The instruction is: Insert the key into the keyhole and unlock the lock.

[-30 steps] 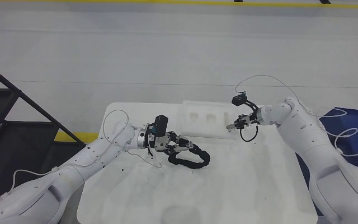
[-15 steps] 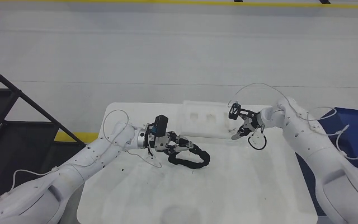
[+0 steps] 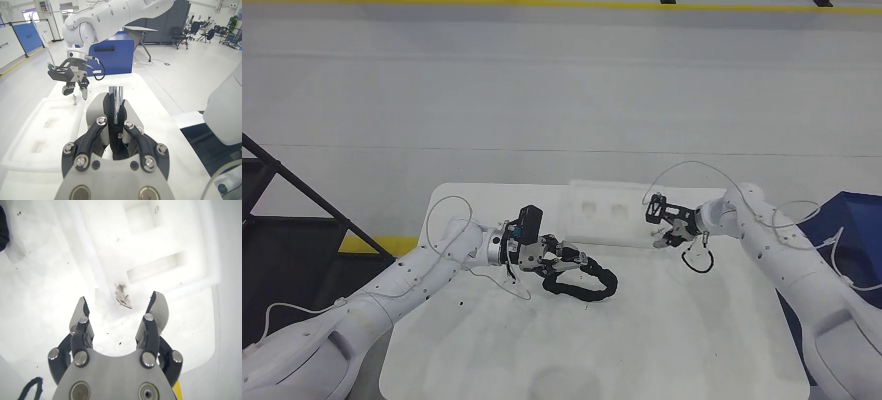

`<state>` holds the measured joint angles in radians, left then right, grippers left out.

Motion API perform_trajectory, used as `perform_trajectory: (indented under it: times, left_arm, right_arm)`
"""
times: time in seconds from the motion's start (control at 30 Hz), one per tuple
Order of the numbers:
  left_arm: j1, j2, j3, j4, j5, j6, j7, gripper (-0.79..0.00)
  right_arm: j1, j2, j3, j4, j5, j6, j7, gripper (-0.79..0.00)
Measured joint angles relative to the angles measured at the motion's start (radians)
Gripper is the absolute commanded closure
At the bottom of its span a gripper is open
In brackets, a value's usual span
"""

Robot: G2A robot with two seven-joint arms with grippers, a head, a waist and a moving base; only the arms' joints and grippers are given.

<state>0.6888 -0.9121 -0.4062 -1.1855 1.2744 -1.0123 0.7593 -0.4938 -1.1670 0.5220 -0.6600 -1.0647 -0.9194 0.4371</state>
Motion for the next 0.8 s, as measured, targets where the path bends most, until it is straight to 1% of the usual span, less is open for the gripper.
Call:
perform_trajectory:
  times: [0.03,0.07,0.27,0.33,0.4,0.47,0.5,0.8]
  left_arm:
    - [0.0,0.0,0.0,0.0,0.0,0.0,0.0,0.0]
    - [0.0,0.0,0.0,0.0,0.0,0.0,0.0,0.0]
    - [0.0,0.0,0.0,0.0,0.0,0.0,0.0,0.0]
    - [0.0,0.0,0.0,0.0,0.0,0.0,0.0,0.0]
    - [0.0,0.0,0.0,0.0,0.0,0.0,0.0,0.0]
    - [0.0,0.0,0.0,0.0,0.0,0.0,0.0,0.0]
    - [0.0,0.0,0.0,0.0,0.0,0.0,0.0,0.0]
    - [0.0,0.0,0.0,0.0,0.0,0.0,0.0,0.0]
  right_arm:
    - [-0.001,-0.003,-0.003,0.002,-0.013,0.013,-0.006,-0.366]
    - [-0.002,-0.005,-0.004,0.003,-0.02,0.021,-0.01,-0.348]
    - [0.002,-0.017,-0.008,0.02,-0.049,0.044,-0.041,-0.283]
    - [0.004,-0.022,-0.01,0.026,-0.059,0.045,-0.046,-0.234]
    - [0.006,-0.026,-0.012,0.031,-0.068,0.045,-0.048,-0.148]
    - [0.007,-0.03,-0.013,0.038,-0.072,0.042,-0.055,-0.015]
    - [0.007,-0.032,-0.013,0.041,-0.074,0.04,-0.058,0.0]
    - [0.016,-0.048,-0.008,0.074,-0.073,0.021,-0.066,0.0]
